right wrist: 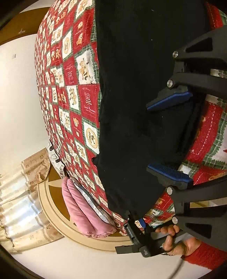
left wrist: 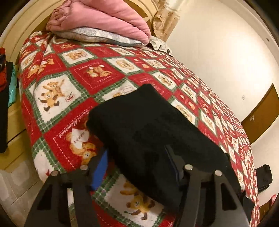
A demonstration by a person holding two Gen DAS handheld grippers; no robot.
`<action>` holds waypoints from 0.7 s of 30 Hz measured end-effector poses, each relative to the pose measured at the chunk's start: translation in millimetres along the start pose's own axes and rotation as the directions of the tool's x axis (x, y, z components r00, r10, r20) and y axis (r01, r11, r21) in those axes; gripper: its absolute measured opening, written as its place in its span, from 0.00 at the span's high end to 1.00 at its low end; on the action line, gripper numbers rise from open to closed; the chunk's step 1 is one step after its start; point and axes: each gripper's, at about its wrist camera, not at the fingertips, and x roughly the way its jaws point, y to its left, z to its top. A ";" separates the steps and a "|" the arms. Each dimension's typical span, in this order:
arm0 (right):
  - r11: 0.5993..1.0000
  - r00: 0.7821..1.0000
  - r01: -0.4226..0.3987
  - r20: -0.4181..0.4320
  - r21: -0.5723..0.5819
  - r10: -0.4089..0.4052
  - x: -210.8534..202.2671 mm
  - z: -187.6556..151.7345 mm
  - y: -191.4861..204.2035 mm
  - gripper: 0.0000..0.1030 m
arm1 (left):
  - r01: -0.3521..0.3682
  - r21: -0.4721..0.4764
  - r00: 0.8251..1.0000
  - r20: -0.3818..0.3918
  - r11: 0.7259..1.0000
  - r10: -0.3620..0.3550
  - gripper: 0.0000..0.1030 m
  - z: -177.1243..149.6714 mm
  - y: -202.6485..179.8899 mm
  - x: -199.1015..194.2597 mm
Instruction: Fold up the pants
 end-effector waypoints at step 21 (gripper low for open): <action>0.997 0.999 -0.050 -0.001 0.067 0.050 -0.9 2.7 -9.9 0.37 | 0.160 -0.165 0.987 0.035 0.973 -0.156 0.45 -0.5 32.7 -8.2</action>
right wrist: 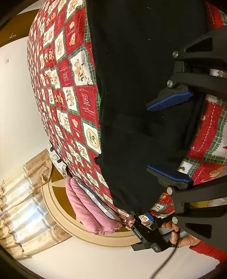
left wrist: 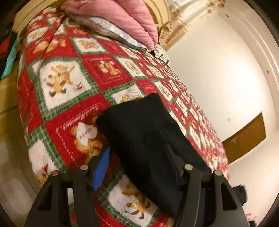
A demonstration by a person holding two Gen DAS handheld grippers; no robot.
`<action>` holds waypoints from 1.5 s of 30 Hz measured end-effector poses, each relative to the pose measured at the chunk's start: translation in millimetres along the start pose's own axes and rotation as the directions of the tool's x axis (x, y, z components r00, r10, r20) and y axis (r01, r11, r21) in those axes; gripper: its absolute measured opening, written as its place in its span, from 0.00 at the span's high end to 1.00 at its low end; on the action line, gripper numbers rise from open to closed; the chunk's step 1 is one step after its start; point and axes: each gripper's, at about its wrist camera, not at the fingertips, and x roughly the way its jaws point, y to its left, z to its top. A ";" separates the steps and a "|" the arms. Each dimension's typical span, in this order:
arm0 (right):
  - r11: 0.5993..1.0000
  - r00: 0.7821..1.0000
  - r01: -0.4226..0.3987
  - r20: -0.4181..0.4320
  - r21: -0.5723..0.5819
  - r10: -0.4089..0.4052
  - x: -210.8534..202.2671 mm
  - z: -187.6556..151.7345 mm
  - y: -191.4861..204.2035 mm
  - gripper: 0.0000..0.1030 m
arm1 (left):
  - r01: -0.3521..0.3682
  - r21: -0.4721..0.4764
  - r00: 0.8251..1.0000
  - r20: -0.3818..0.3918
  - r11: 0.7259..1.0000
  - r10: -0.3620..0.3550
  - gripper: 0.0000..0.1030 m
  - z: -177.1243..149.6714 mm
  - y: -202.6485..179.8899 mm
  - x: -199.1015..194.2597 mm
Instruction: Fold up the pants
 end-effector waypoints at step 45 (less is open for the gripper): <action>0.933 0.967 -0.156 0.244 0.324 0.077 -124.4 15.6 -109.3 0.37 | 0.444 0.746 0.896 -0.355 0.497 -0.267 0.86 -216.6 -257.2 -36.4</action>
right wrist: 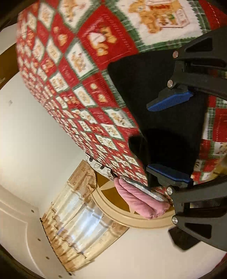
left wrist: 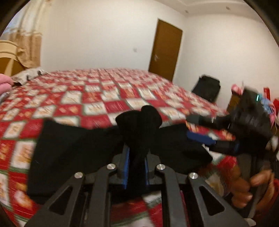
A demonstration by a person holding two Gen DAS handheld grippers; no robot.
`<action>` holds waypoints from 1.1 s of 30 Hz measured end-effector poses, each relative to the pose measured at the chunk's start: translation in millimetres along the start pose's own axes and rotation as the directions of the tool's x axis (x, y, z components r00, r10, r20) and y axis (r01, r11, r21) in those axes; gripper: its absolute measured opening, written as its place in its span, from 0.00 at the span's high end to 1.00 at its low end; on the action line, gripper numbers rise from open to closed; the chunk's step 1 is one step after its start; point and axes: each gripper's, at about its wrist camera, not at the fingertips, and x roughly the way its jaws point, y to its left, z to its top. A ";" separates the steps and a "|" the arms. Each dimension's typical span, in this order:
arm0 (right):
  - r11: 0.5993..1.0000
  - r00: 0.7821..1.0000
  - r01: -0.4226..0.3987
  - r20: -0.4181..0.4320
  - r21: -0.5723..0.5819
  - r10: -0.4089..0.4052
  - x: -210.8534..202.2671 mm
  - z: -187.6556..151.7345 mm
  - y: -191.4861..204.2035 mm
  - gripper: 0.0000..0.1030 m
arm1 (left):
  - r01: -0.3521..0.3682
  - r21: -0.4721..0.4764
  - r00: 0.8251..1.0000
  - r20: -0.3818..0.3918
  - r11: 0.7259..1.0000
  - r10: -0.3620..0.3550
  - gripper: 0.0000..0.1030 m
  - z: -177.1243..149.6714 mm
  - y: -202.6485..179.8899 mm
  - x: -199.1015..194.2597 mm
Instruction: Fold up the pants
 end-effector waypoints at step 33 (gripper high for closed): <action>0.985 0.987 -0.101 -0.137 -0.139 0.082 25.8 33.2 12.4 0.83 | 0.053 0.126 0.999 -0.003 0.991 -0.053 0.86 0.1 -54.7 3.3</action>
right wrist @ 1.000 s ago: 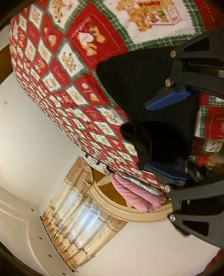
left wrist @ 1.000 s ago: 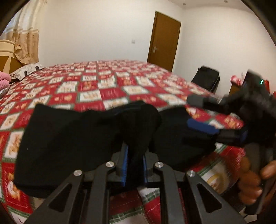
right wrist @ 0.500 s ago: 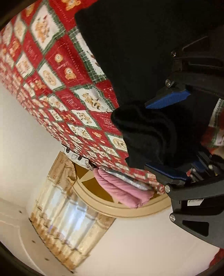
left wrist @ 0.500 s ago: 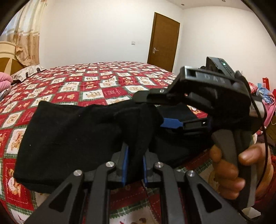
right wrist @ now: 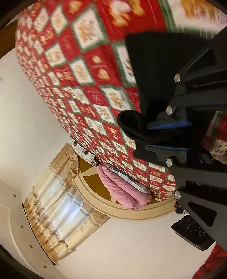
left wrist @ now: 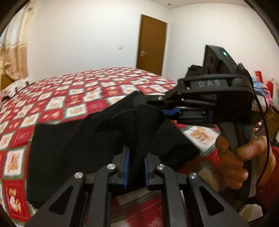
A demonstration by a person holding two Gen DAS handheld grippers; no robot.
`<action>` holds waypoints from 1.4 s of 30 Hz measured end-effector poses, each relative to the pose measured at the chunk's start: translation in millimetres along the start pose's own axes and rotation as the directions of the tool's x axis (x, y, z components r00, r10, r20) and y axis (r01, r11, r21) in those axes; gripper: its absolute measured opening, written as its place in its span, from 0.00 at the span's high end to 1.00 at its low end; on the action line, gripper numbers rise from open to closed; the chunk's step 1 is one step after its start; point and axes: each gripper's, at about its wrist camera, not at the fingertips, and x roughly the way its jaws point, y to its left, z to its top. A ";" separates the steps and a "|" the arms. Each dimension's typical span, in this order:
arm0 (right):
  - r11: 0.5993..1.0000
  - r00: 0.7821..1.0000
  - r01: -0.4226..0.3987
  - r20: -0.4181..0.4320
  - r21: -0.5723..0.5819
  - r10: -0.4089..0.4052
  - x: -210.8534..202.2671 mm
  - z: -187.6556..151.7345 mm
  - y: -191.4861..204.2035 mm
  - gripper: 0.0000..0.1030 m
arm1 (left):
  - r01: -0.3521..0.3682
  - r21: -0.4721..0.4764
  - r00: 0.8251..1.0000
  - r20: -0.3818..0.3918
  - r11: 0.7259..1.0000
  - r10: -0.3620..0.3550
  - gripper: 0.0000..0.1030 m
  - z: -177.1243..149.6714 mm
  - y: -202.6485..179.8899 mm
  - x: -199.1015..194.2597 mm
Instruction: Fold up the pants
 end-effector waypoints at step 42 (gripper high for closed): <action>0.924 0.926 0.334 -0.118 -0.187 -0.359 -39.6 -54.4 -18.9 0.87 | -0.173 -0.073 0.972 -0.174 0.982 0.158 0.27 -33.3 55.8 6.6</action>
